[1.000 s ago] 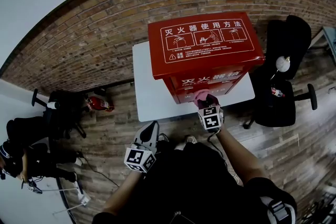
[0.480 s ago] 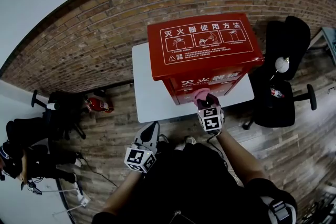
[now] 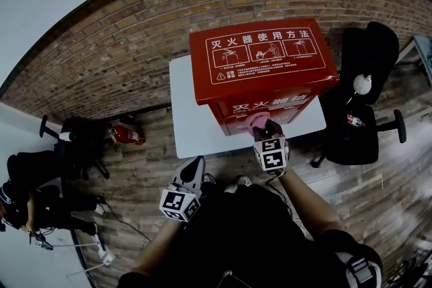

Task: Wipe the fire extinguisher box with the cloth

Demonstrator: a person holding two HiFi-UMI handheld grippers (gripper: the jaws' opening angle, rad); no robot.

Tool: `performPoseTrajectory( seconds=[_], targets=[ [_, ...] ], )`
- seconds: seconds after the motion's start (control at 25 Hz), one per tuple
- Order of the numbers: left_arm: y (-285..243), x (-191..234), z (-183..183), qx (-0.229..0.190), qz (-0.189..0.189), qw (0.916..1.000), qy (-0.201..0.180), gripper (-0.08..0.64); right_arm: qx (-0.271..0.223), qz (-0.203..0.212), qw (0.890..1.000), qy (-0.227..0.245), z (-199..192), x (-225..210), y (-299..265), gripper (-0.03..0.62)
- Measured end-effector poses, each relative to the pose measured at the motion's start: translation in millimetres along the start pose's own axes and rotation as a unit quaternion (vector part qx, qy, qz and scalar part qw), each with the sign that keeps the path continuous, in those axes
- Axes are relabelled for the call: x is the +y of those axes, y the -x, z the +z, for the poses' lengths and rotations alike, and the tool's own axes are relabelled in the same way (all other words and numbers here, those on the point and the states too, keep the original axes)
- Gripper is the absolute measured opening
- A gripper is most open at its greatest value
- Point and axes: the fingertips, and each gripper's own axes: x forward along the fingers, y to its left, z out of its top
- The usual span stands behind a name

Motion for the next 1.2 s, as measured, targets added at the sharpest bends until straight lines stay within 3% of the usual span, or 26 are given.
performPoseTrajectory(
  seconds=[1.2],
  targets=[
    [7, -7, 2, -0.01, -0.007, 0.9999, 0.002, 0.021, -0.048, -0.008, 0.999, 0.01, 84, 9, 51, 0.086]
  ],
)
